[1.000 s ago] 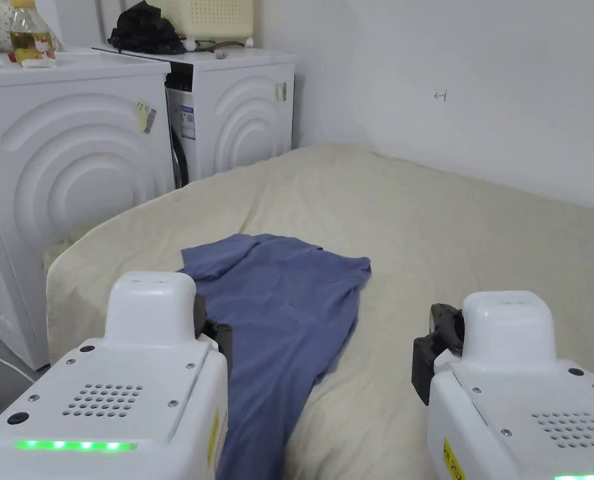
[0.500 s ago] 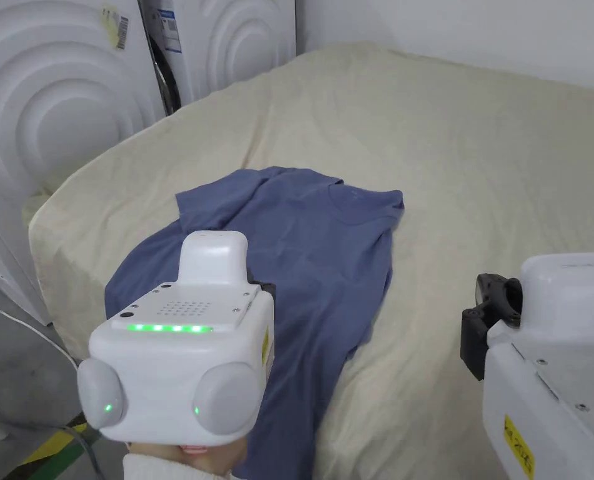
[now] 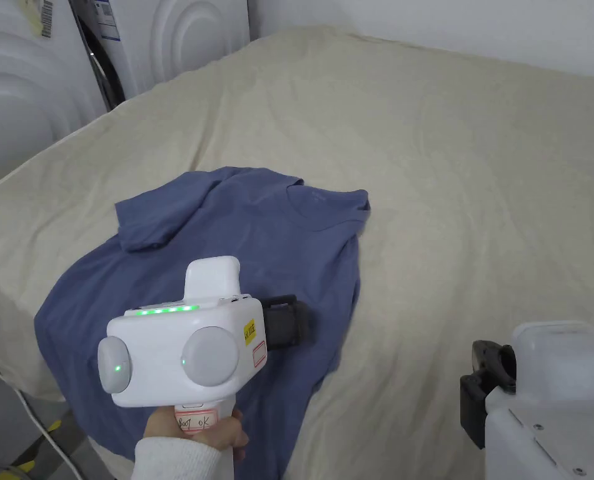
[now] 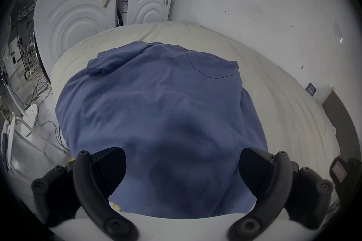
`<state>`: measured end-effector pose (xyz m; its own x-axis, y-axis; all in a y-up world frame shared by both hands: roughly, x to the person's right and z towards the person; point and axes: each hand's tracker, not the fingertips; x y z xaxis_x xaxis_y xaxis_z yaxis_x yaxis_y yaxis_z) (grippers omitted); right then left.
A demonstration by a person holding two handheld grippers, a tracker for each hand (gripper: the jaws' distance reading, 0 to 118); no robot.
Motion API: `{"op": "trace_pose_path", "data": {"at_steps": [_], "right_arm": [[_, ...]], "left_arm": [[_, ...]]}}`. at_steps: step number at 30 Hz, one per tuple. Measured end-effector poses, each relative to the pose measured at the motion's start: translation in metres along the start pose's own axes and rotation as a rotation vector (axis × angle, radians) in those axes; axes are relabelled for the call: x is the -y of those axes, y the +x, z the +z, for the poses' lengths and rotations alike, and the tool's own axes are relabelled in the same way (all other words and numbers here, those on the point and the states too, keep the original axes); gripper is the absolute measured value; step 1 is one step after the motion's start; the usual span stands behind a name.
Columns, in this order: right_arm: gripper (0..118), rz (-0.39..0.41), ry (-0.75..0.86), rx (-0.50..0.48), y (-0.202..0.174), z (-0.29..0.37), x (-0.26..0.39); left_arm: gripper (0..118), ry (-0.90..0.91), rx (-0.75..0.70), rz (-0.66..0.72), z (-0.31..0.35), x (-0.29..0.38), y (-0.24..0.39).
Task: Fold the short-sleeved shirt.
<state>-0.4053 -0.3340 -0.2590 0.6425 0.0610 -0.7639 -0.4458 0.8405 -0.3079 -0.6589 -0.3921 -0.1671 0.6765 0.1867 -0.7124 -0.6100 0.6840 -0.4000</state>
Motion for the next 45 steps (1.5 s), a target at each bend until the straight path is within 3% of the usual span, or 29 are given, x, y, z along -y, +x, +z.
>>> {"op": "trace_pose_path", "data": {"at_steps": [4, 8, 11, 12, 13, 14, 15, 16, 17, 27, 32, 38, 45], "right_arm": [[0, 0.006, -0.01, 0.018, 0.006, 0.003, 0.003], [0, -0.006, -0.024, 0.035, 0.013, 0.005, 0.005], [0, -0.016, -0.03, 0.049, 0.018, 0.008, 0.006], [0, -0.02, -0.033, 0.052, 0.019, 0.009, 0.007], [0, -0.025, -0.034, 0.053, 0.021, 0.011, 0.008], [0, -0.028, -0.035, 0.054, 0.023, 0.013, 0.009], [0, -0.031, -0.036, 0.055, 0.024, 0.015, 0.009], [0, -0.032, -0.035, 0.06, 0.026, 0.019, 0.01], [0, -0.031, -0.034, 0.064, 0.028, 0.022, 0.01], [0, -0.096, 0.037, 0.15, 0.068, 0.07, 0.007], [0, -0.148, 0.088, 0.201, 0.092, 0.105, 0.008], [0, -0.201, 0.142, 0.265, 0.118, 0.149, 0.015], [0, -0.243, 0.201, 0.361, 0.155, 0.2, 0.027]], "left_arm": [[115, -0.048, -0.025, -0.054, -0.023, -0.004, 0.009], [107, -0.053, -0.089, -0.096, -0.026, 0.003, 0.021], [75, -0.045, -0.108, -0.1, -0.02, 0.002, 0.025], [55, -0.034, -0.116, -0.099, -0.017, 0.0, 0.025], [25, -0.035, -0.118, -0.102, -0.015, -0.001, 0.025], [3, -0.008, -0.16, -0.084, -0.014, -0.002, 0.025], [2, -0.002, -0.243, -0.049, -0.013, -0.004, 0.022], [2, -0.062, -0.126, -0.003, -0.014, -0.006, 0.016], [2, -0.048, -0.137, -0.003, -0.014, -0.008, 0.013], [2, 0.015, -0.177, -0.085, 0.045, -0.025, 0.027], [2, 0.146, -0.169, -0.108, 0.097, -0.047, 0.045], [2, 0.303, -0.089, -0.213, 0.165, -0.081, 0.107], [2, 0.441, 0.136, -0.329, 0.239, -0.094, 0.207]]}}
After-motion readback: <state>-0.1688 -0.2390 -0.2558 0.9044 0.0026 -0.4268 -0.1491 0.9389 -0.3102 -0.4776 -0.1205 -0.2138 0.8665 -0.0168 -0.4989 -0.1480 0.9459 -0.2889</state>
